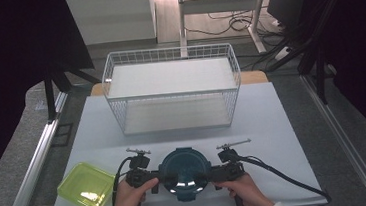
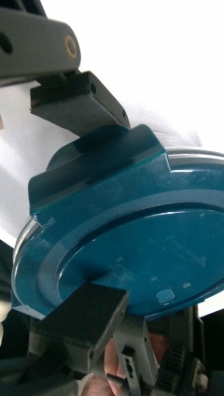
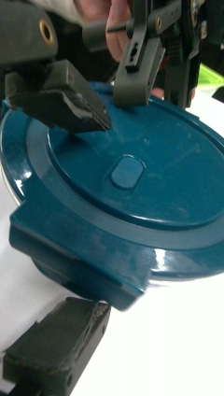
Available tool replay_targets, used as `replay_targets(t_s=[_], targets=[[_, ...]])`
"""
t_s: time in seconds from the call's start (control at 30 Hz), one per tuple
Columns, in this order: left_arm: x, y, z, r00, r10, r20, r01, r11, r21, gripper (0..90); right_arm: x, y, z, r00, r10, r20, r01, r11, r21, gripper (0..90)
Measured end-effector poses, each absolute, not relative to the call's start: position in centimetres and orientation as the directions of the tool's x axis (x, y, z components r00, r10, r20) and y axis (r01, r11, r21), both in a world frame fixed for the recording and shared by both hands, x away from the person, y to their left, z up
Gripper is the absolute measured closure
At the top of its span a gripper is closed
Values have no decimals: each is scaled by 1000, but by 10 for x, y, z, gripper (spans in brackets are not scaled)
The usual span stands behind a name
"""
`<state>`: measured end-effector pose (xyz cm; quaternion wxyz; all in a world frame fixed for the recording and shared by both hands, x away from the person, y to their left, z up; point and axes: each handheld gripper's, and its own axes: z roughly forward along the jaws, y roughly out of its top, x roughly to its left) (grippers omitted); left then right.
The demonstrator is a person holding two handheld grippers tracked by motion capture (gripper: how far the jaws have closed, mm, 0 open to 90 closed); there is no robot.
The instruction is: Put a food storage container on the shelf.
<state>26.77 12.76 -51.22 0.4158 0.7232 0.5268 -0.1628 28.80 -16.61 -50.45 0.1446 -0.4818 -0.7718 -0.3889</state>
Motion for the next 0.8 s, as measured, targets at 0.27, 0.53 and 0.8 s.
replay_targets(t_s=[0.27, 0.53, 0.8], targets=[[268, 130, -514, 374, 615, -694, 905, -80, 417, 217, 290, -169, -506, -451, 603, 658, 884, 199, 424, 210], [267, 129, -515, 369, 613, -698, 913, -97, 397, 183, 292, -172, -505, -454, 613, 646, 876, 176, 449, 223], [267, 130, -515, 330, 608, -722, 928, -69, 366, 216, 293, -173, -504, -446, 608, 657, 881, 171, 441, 271]])
